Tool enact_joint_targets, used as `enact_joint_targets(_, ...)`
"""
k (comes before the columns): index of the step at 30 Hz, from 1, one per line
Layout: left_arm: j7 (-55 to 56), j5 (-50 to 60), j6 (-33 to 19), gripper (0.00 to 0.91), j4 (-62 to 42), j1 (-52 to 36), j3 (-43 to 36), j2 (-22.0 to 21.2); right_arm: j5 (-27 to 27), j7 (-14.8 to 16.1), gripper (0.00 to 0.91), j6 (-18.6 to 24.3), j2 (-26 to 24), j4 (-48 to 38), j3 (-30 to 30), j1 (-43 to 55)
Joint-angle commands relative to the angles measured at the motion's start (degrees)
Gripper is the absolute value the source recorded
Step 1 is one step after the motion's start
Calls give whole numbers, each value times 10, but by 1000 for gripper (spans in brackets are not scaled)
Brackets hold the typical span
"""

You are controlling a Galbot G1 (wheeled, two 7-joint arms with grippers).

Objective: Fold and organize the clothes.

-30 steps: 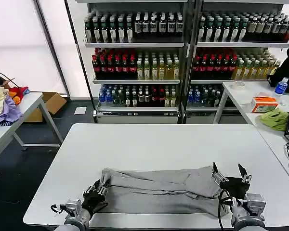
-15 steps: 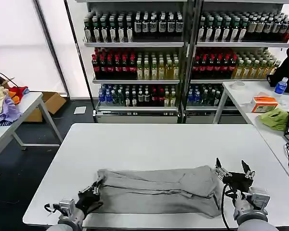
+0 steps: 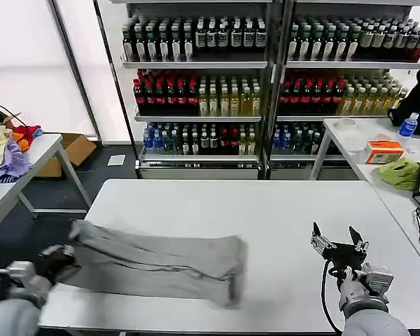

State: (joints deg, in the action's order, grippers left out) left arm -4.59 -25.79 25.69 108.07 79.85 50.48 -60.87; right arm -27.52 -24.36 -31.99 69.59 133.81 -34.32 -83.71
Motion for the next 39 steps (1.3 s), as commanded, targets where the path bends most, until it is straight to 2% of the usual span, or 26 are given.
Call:
enact_joint_targets(1, -2, -11, 3, 0, -10, -31, 89, 99, -4, -3, 907, -2, 1, 3, -2, -2)
enact_joint_targets(8, -3, 47, -4, 0, 64, 4, -17, 2, -3, -5, 907, -2, 4, 18, -10, -20)
enact_joint_targets(12, -2, 64, -10, 0, 112, 31, -91, -87, 3, -2, 907, 8, 8, 24, -19, -46)
enact_joint_targets(15, -1, 85, -9, 0, 122, 29, -154, -125, 3, -6, 907, 8, 14, 26, -26, -50)
enact_joint_targets(19, 3, 102, 1, 0, 131, 16, -196, -144, 2, -4, 907, 8, 18, 40, -31, -61)
enact_joint_targets(29, 13, 110, 11, 0, 137, 23, -274, -153, 18, -3, 907, 14, 27, 49, -31, -85)
enact_joint_targets(39, 16, 127, 11, 0, 123, 7, -307, -163, 32, -3, 907, 17, 38, 59, -27, -99)
